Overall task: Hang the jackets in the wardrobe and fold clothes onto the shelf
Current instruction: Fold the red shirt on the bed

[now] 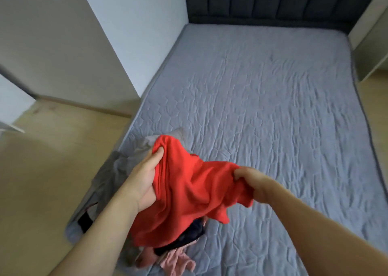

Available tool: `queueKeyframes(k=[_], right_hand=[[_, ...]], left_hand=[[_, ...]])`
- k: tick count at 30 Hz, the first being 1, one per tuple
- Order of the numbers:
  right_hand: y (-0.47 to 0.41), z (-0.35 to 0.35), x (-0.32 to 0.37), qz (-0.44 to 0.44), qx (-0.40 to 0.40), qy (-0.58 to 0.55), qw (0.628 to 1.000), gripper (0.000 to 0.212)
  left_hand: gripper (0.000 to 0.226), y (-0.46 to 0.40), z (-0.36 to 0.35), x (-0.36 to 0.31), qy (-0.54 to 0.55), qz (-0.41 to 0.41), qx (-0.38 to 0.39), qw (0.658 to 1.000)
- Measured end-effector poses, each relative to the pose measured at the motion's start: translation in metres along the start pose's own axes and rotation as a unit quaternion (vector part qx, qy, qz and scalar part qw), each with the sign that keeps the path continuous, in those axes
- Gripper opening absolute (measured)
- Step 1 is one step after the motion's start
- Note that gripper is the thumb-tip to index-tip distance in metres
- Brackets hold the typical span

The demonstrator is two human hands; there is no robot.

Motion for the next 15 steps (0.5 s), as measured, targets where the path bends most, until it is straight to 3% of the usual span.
queueKeyframes(k=[2,6,11,15], right_hand=[[0.041,0.013,0.029,0.008,-0.012,0.015,1.0,0.019],[0.114,0.024,0.096,0.079,-0.04,0.157,0.984,0.024],[0.182,0.038,0.162,0.195,-0.08,0.157,0.965,0.028],[0.214,0.08,0.161,0.233,-0.071,0.129,0.961,0.031]], left_hand=[[0.026,0.015,-0.027,-0.011,0.018,-0.023,-0.005,1.0],[0.032,0.04,-0.072,-0.054,-0.012,-0.077,-0.029,0.997],[0.029,0.086,-0.16,-0.117,-0.081,-0.18,0.082,0.977],[0.033,0.127,-0.25,-0.096,-0.174,-0.218,0.137,0.951]])
Point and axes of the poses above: each hand's wrist, its own y-axis away from the middle knuckle, its own z-axis out of the back of the hand, x = y × z, the point moved 7 cm from there along -y, towards the middle knuckle, and after that the axes turned 10 degrees about x, right-handed, at the moved point
